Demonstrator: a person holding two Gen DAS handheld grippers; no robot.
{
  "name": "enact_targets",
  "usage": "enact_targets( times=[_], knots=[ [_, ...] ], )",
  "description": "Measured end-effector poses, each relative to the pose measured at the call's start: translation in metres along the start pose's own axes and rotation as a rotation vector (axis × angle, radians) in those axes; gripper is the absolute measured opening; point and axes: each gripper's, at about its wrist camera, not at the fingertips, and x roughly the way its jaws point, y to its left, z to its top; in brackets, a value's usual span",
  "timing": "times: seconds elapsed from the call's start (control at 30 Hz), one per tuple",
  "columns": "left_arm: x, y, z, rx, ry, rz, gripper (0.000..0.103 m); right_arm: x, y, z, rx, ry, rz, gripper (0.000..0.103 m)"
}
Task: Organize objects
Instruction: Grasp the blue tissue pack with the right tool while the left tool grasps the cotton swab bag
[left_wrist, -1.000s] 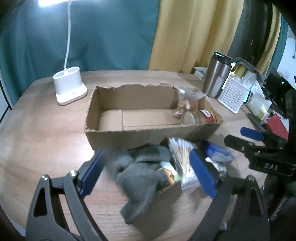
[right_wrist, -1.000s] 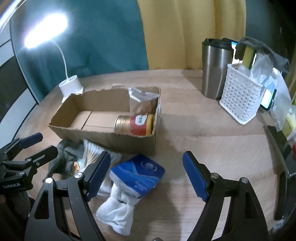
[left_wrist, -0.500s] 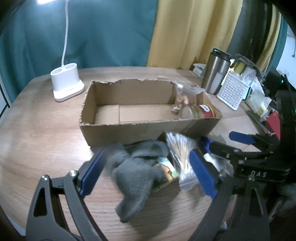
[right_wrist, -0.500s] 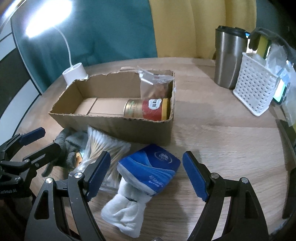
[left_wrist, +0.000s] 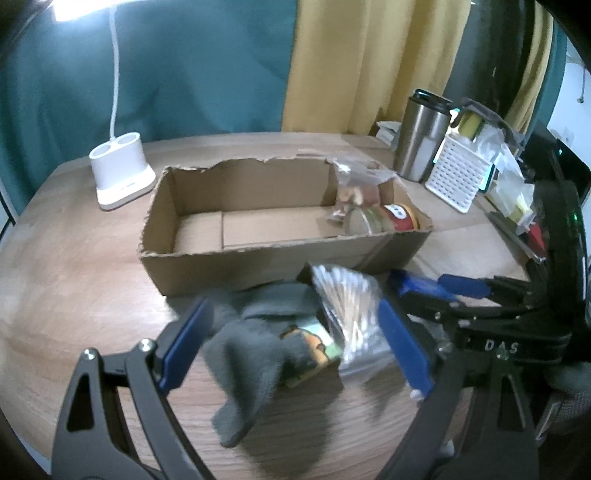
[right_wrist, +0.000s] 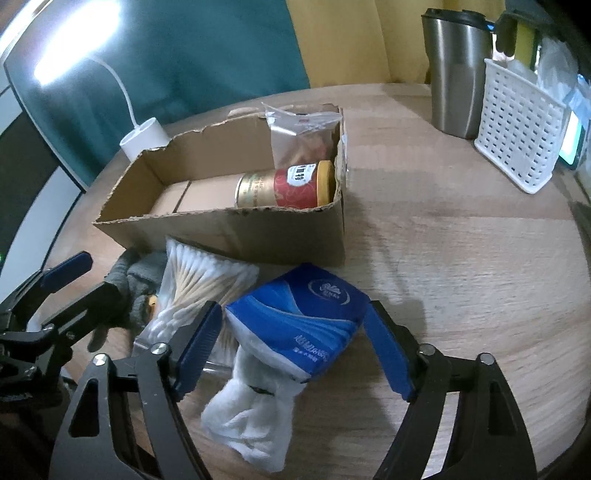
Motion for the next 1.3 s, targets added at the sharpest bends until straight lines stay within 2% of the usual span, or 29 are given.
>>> enact_targets(
  times=[0.33, 0.53, 0.77, 0.9, 1.07, 1.1, 1.2, 1.3],
  knots=[
    [0.01, -0.026, 0.0, 0.074, 0.011, 0.026, 0.091, -0.009, -0.006, -0.007, -0.029, -0.021, 0.015, 0.057],
    [0.019, -0.046, 0.003, 0.116, 0.021, 0.01, 0.091, -0.018, -0.02, -0.012, -0.025, -0.045, 0.013, 0.049],
    [0.04, -0.056, 0.003, 0.11, 0.098, -0.028, 0.091, -0.022, -0.037, -0.018, -0.011, -0.055, 0.02, 0.048],
    [0.05, -0.057, 0.002, 0.101, 0.125, -0.018, 0.091, -0.025, -0.042, -0.019, -0.006, -0.06, 0.023, 0.048],
    [0.056, -0.056, 0.003, 0.094, 0.141, -0.011, 0.072, -0.026, -0.051, -0.02, 0.004, -0.063, 0.02, 0.048],
    [0.056, -0.056, 0.004, 0.094, 0.144, -0.014, 0.066, -0.026, -0.053, -0.02, 0.006, -0.061, 0.019, 0.048],
    [0.057, -0.056, 0.004, 0.103, 0.151, -0.006, 0.062, -0.025, -0.055, -0.02, 0.009, -0.06, 0.019, 0.048],
    [0.06, -0.062, 0.003, 0.147, 0.156, 0.033, 0.06, -0.025, -0.057, -0.02, 0.01, -0.063, 0.022, 0.048]
  ],
)
